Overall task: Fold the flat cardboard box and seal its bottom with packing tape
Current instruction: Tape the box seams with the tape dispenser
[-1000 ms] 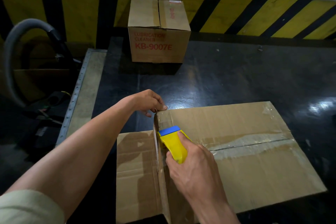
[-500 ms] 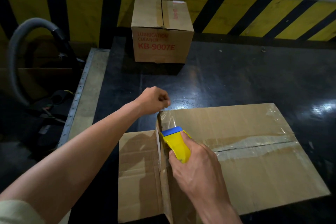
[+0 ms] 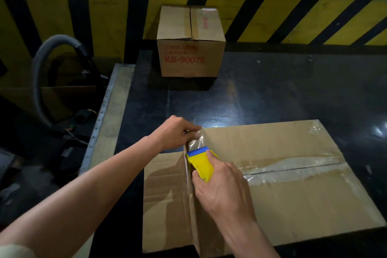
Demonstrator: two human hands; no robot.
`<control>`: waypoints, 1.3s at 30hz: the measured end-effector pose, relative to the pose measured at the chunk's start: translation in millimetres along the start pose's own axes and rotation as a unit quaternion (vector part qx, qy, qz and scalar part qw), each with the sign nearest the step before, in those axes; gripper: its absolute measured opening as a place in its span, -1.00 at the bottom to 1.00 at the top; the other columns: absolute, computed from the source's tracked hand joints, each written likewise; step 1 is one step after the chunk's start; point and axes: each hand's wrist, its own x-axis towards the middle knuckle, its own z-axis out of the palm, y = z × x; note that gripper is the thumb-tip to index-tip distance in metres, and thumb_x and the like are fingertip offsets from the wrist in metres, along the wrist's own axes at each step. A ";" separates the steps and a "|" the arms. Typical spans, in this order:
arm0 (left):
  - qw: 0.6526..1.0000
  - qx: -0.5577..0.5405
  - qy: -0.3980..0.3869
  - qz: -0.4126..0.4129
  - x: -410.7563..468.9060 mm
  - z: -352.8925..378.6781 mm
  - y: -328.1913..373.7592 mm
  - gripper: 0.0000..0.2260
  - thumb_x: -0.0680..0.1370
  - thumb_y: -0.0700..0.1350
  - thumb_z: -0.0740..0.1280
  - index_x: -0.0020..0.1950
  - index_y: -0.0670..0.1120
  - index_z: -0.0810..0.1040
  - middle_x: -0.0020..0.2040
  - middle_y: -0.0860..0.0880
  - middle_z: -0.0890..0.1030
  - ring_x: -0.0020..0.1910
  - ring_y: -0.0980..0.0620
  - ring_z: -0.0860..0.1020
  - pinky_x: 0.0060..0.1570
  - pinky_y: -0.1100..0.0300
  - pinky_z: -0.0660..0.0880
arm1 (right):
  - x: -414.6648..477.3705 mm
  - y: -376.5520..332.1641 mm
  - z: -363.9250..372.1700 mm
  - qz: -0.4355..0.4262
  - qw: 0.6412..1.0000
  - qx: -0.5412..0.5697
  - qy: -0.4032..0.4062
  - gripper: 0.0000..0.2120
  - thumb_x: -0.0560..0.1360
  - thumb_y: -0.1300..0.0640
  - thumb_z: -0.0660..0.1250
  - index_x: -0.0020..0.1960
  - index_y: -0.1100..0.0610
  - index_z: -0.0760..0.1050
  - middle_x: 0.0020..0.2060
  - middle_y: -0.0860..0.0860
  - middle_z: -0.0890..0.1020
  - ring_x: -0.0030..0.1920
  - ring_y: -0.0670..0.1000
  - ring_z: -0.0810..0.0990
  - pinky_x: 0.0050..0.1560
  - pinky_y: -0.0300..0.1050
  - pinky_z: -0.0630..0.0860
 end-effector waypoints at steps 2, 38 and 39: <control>0.999 -0.031 0.020 -0.006 -3.9 6.2 -5.2 -0.62 0.54 0.14 0.44 0.31 0.02 0.65 0.08 -0.01 0.74 0.00 0.06 0.67 0.03 0.04 0.57 | -1.0 -2.4 -1.0 0.001 1.000 0.008 0.011 -0.42 0.52 -0.21 0.23 0.50 -0.11 0.27 0.03 0.07 0.57 0.09 0.14 0.55 0.03 -0.03 0.46; 0.975 0.130 0.002 0.181 -44.0 30.8 11.2 -0.41 0.66 0.23 -0.04 0.58 -0.05 0.34 0.59 -0.02 0.32 0.61 -0.06 0.18 0.54 -0.15 0.20 | -48.0 18.1 1.2 0.003 0.997 -0.034 0.068 -0.44 0.49 -0.15 0.26 0.47 -0.10 0.35 -0.05 0.10 0.60 -0.01 0.15 0.56 -0.06 -0.04 0.42; 0.975 0.126 -0.012 0.182 -46.6 32.8 8.4 -0.43 0.67 0.21 -0.05 0.59 -0.03 0.31 0.60 0.01 0.29 0.63 -0.04 0.12 0.56 -0.12 0.14 | -47.9 18.2 1.4 0.000 0.997 -0.030 0.067 -0.44 0.49 -0.16 0.26 0.47 -0.11 0.35 -0.05 0.09 0.59 -0.02 0.15 0.55 -0.08 -0.05 0.41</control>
